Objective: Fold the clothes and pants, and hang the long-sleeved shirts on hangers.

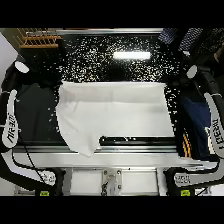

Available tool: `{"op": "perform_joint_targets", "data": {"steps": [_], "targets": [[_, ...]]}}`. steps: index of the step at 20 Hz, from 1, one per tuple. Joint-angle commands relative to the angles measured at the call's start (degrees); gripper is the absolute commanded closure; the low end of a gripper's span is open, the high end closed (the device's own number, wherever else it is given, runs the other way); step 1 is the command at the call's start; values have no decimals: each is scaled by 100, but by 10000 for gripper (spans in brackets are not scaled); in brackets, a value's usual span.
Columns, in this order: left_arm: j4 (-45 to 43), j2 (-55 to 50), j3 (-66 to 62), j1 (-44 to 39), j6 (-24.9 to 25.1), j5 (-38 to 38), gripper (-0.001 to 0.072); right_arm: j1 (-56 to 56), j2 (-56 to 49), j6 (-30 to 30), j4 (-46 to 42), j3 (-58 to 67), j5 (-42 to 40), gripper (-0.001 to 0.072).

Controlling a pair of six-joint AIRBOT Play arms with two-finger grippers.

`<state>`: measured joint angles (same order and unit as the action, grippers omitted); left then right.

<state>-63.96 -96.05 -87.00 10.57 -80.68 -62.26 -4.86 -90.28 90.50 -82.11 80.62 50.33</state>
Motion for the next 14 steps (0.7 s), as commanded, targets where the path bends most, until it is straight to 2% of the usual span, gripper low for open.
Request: {"op": "perform_joint_targets", "data": {"steps": [1, 8, 9, 10, 11, 12, 14], "targets": [[-232, 459, 1169, 4, 162, 413, 701, 7, 195, 37, -4, -835, 46, 705], [63, 522, 2441, 0, 188, 975, 701, 7, 197, 37, 308, -1718, -164, 692], [136, 522, 2463, 2, 179, 979, 699, 7, 203, 37, 407, -1718, -166, 661], [160, 535, 2446, 2, 181, 975, 551, 4, 229, 35, 575, -1716, -166, 400], [160, 584, 2389, 4, 179, 949, 279, -4, 293, 31, 708, -1705, -168, 148], [151, 695, 2302, 28, 181, 901, 201, -4, 446, 2, 765, -1661, -140, 125], [85, 1099, 2188, 133, 173, 824, 201, -37, 986, -247, 654, -1644, 0, 125]]}}
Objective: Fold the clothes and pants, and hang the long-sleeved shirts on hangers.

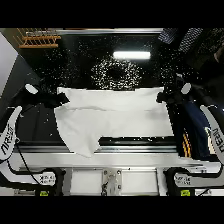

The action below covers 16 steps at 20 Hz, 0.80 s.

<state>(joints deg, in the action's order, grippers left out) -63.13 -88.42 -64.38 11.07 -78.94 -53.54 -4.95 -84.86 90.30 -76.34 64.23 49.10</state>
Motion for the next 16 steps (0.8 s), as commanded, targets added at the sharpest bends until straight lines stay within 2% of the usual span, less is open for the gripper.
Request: {"op": "perform_joint_targets", "data": {"steps": [1, 5, 8, 12, 16], "targets": [[-63, 621, -37, 149, 9, -61, 201, -90, 789, -269, -131, -20, 352, 124], [-175, 1672, 933, 332, -127, -378, 201, -815, 2037, -103, -391, -964, 1355, 124], [-114, 2293, 1810, 330, -146, -553, 201, -1539, 2739, 809, -157, -2382, 1683, 124], [-116, 2986, 2612, 330, -208, -472, 201, -2033, 3093, 964, 879, -3884, 966, 124], [-118, 3381, 2905, 330, -208, -476, 202, -2020, 3077, 922, 1641, -4487, -122, 126]]}}
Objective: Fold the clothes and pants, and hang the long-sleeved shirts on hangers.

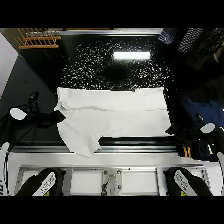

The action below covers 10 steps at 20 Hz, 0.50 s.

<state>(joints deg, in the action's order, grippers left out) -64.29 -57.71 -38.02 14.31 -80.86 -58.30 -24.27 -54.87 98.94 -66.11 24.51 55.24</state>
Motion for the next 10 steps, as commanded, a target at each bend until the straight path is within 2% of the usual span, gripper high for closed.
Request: {"op": "perform_joint_targets", "data": {"steps": [1, 6, 7, 8, 9, 10], "targets": [[-2, 367, 291, 7, -13, 0, 201, -87, 79, 46, 616, -533, -892, 126], [-7, 396, 291, 7, -24, -22, 202, -87, 76, -120, 623, -533, -1349, 135], [-57, 396, 291, 7, -144, -37, 202, -87, 76, -251, 645, -533, -1344, 284], [-125, 396, 291, 9, -299, -83, 202, -87, 79, -424, 686, -533, -1340, 492], [-330, 396, 291, 9, -452, -153, 202, -87, 79, -577, 732, -533, -1342, 626], [-621, 396, 291, 9, -649, -293, 201, -87, 79, -614, 756, -533, -1329, 689]]}}
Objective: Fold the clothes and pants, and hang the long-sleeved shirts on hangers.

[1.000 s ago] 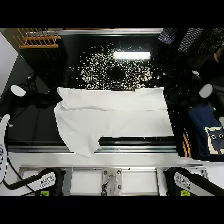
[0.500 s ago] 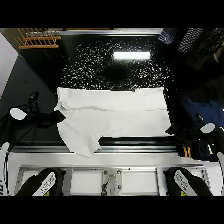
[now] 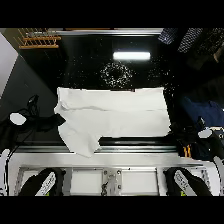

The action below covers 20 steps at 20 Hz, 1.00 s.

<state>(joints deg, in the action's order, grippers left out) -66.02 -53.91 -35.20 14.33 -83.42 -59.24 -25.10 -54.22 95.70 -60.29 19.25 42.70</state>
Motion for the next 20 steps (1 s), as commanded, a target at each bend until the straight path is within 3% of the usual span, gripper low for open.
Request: {"op": "perform_joint_targets", "data": {"steps": [1, 6, 14, 20], "targets": [[-715, 15, 26, 7, -595, -382, 200, -4, 13, -293, 173, -7, -63, 704], [-778, 13, 927, 7, -1012, -501, 200, -4, 13, -293, 173, -7, -70, 703], [-116, 13, 1491, 2, -1045, -267, 200, -4, 15, -295, 208, -7, -72, 704], [17, 13, 1491, -728, -1128, -70, 202, -4, 15, -293, 210, -7, -83, 703]]}}
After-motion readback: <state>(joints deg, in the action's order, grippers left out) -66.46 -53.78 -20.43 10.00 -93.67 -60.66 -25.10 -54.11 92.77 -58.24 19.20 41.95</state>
